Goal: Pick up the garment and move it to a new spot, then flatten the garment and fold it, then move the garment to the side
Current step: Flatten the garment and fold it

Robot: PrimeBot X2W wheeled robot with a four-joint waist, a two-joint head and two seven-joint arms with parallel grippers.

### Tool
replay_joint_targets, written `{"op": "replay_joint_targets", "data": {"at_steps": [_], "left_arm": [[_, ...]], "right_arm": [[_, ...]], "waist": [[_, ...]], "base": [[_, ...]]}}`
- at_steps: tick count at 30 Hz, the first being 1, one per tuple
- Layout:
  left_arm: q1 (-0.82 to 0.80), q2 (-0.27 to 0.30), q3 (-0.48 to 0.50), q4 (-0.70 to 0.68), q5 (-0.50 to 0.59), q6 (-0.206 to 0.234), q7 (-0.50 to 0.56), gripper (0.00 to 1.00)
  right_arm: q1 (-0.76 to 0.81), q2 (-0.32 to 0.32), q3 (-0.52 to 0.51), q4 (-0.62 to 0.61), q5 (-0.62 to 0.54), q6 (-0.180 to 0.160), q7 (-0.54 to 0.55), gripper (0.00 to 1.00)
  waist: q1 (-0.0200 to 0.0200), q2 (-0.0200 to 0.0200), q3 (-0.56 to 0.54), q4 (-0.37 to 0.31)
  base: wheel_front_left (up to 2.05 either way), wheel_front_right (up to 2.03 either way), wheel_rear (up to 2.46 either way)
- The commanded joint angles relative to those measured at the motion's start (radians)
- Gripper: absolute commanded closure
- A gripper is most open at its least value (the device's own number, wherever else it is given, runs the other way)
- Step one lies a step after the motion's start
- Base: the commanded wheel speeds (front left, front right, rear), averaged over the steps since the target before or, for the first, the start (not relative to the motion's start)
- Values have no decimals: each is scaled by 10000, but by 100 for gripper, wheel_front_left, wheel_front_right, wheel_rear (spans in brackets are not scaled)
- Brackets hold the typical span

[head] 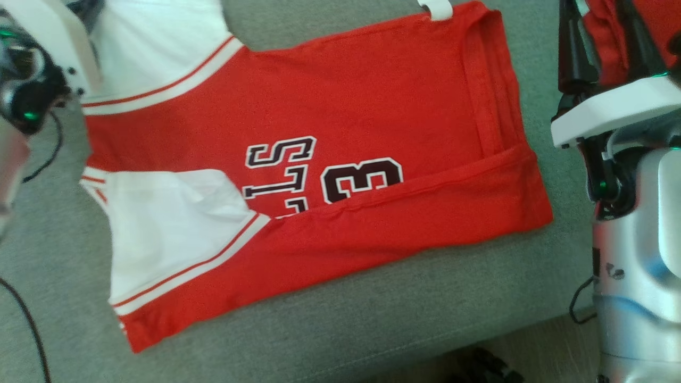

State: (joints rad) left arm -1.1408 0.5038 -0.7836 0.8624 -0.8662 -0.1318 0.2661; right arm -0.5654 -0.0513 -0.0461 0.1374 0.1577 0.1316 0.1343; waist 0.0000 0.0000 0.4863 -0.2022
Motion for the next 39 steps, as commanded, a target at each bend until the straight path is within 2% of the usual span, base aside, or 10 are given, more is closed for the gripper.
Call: {"op": "replay_joint_targets", "data": {"at_steps": [1, 6, 11, 17, 22, 36, 37, 38, 39], "left_arm": [[-451, 281, 133, -323, -84, 12, -428, 100], [-278, 98, -345, -876, -87, 12, -1487, 100], [-70, -163, -901, -1734, -69, 12, -2178, 100], [172, -297, -1388, -2686, -128, 12, -2479, 100], [282, -305, -1660, -3079, -153, 12, -2448, 100], [278, -197, -1895, -3302, -265, 12, -2411, 100], [246, -203, -1907, -3291, -281, 12, -2409, 100], [222, -205, -1909, -3284, -290, 12, -2407, 100], [203, -208, -1910, -3274, -295, 12, -2411, 100]], "right_arm": [[-347, -109, 82, -190, 167, -9, 209, 0], [-467, -588, 150, 408, 155, -9, 685, 0], [-834, -1338, 454, 1438, 14, -9, 1068, 0], [-1369, -2199, 1291, 2942, 184, -9, 1479, 0], [-1673, -2663, 1885, 3807, 226, -9, 1527, 0], [-2599, -2827, 2542, 5830, 759, -9, 1301, 0], [-2706, -2839, 2615, 5992, 939, -9, 1322, 65], [-2758, -2848, 2658, 6059, 1051, -9, 1345, 100], [-2809, -2885, 2687, 6124, 1148, -9, 1356, 100]], "waist": [[0, 0, -323, 327], [0, 0, -726, 932], [0, 0, -890, 1620], [0, 0, -849, 2218], [0, 0, -814, 2389], [0, 0, -734, 2341], [0, 0, -695, 2337], [0, 0, -668, 2336], [0, 0, -644, 2339]], "base": [[0, 0, 0], [0, 0, 0], [0, 0, 0], [0, 0, 0], [0, 0, 0], [0, 0, 0], [0, 0, 0], [0, 0, 0], [0, 0, 0]]}}
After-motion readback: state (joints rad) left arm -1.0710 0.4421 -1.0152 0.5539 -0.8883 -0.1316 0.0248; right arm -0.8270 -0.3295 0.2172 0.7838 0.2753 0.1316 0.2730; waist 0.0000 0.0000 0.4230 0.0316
